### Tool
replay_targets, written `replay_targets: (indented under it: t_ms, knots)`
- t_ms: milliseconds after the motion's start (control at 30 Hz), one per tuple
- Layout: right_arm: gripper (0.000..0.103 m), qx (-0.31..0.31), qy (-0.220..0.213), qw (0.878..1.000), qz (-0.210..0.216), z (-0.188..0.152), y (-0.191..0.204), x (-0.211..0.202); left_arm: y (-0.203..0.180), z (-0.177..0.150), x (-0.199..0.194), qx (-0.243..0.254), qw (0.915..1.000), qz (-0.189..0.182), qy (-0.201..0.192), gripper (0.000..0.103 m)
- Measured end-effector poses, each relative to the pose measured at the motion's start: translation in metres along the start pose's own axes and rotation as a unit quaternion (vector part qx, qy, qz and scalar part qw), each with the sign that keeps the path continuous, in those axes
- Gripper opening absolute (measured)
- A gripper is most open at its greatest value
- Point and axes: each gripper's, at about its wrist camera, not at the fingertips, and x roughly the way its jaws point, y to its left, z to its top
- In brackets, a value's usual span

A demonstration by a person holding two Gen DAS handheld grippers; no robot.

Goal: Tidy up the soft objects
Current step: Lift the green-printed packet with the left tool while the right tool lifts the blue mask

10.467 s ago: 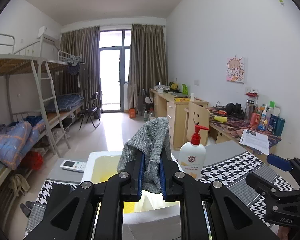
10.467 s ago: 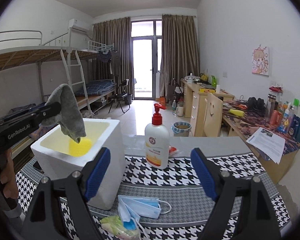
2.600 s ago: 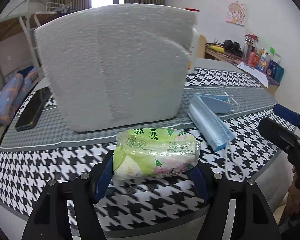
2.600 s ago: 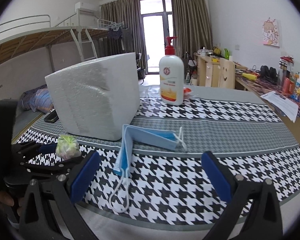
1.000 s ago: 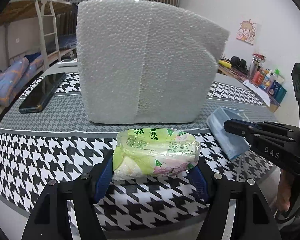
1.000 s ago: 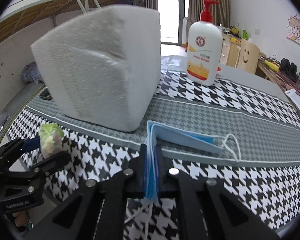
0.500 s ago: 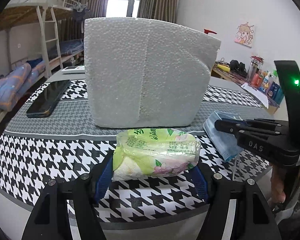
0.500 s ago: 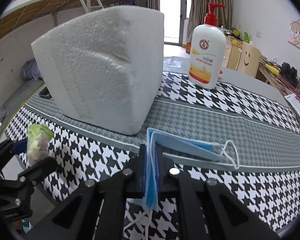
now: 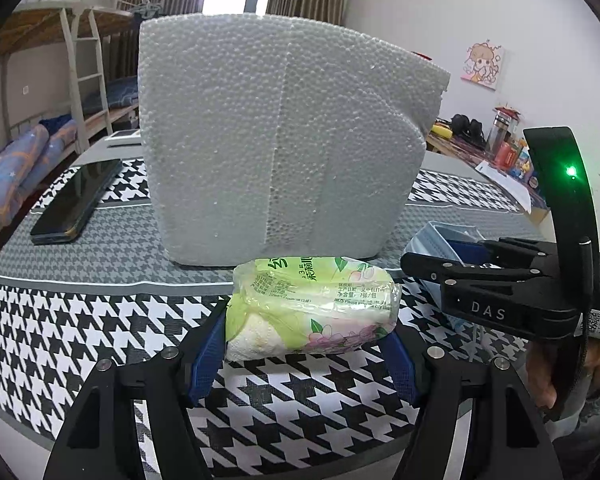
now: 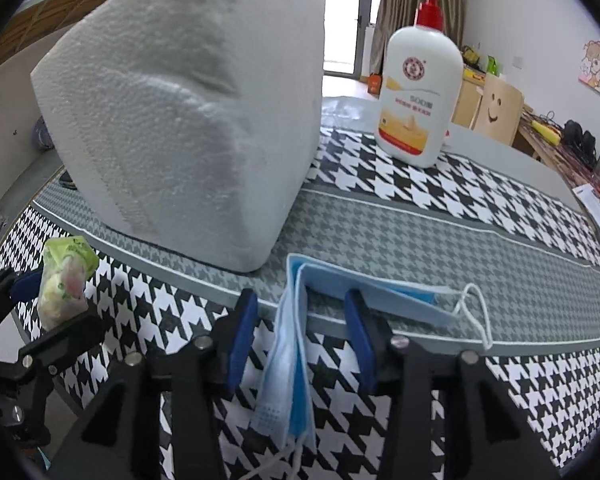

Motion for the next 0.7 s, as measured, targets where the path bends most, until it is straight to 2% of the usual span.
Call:
replay_targets:
  t_ms: [33,67,133,367,700]
  knots:
    - [0.017,0.002,0.008,1.000,0.002,0.000,-0.001,0.003,0.000,0.000,0.001,0.000,1.0000,-0.001,0.001,0.071]
    - [0.011,0.005,0.012,1.000,0.006,-0.001,-0.002,0.004,0.000,0.000,0.002,-0.001,1.0000,-0.001,0.002,0.071]
    - [0.007,0.008,0.006,1.000,0.001,-0.001,-0.003,0.002,0.000,0.000,0.002,-0.002,1.0000,-0.001,0.002,0.071]
    - [0.007,0.005,-0.028,1.000,0.007,-0.007,-0.001,-0.029,-0.003,-0.002,-0.009,0.002,1.0000,0.001,-0.006,0.071]
    - [0.007,0.003,-0.077,0.997,0.008,-0.029,0.005,-0.082,-0.021,-0.015,-0.046,0.017,0.9993,0.011,-0.033,0.071]
